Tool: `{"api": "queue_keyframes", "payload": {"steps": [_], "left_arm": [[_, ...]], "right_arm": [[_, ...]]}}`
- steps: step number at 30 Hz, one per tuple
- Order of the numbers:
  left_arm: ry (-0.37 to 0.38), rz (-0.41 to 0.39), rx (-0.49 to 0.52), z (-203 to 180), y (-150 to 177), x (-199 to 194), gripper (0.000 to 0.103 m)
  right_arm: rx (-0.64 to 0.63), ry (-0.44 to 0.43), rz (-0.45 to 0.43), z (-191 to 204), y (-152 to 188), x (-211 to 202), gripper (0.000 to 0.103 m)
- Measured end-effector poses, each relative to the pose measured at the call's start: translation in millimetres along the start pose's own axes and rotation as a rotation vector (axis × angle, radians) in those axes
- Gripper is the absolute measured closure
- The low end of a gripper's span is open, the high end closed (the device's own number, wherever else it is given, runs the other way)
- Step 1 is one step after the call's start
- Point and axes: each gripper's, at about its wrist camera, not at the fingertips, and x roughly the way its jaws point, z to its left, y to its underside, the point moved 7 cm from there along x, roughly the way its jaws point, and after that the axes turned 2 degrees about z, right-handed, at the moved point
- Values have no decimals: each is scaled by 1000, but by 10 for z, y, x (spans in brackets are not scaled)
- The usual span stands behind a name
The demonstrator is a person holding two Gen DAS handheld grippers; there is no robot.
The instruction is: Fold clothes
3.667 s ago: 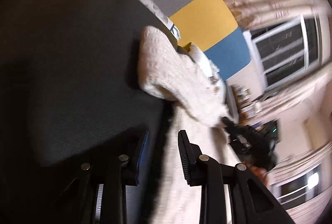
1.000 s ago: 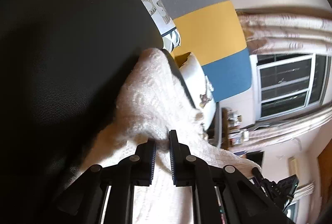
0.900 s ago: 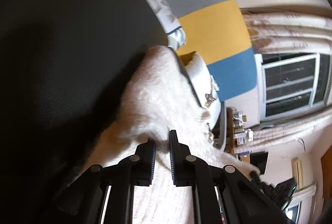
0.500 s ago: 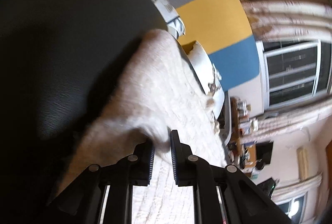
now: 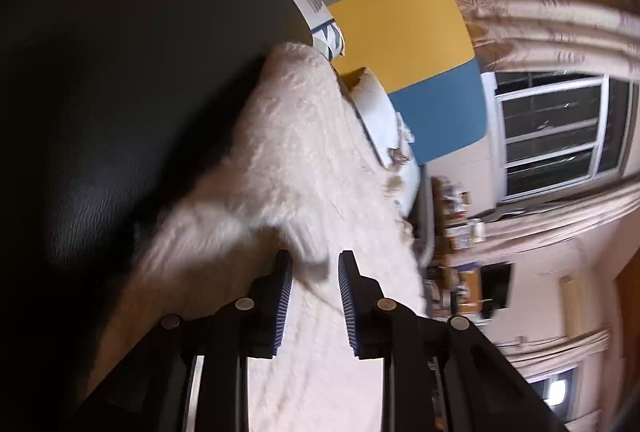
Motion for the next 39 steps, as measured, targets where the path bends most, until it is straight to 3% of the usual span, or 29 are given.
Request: {"api": "queue_keyframes", "payload": {"steps": [1,3,4,5,7,9,11,16,25,31,35,37,39], "left_arm": [[14,0,-15,15,-1,-38,75],[41,-21,-54,79,-36,-206,73],[53,-28,-70,108,-59,-272,73],[56,-25,-84,117,-76,-264,73],[61,-19,-111,136,-110,-248,72],[66,-13,-139,154,-144,-232,72],[72,-7,-167,173,-178,-216,72],[85,8,-236,219,-264,-177,70],[130,58,-388,308,-155,21,66],[81,-69,-355,323,-293,-13,66],[54,-127,-309,297,-336,-25,66],[38,-156,-283,281,-358,-32,66],[4,-180,-232,248,-373,-49,66]], "right_arm": [[25,1,22,-53,21,23,77],[19,18,-58,-72,0,-153,59],[4,31,-90,-42,12,-247,36],[-11,43,-123,-11,24,-342,25],[-49,69,-186,66,51,-530,22],[-188,100,-213,344,143,-583,16],[-304,128,-218,571,224,-533,3],[-417,202,-196,783,303,-227,3],[-309,212,-122,455,356,141,2],[-340,250,-125,511,384,142,2],[-407,252,-243,750,314,-173,2],[-456,206,-226,958,238,-174,2],[-573,272,-168,1102,222,39,2]]}}
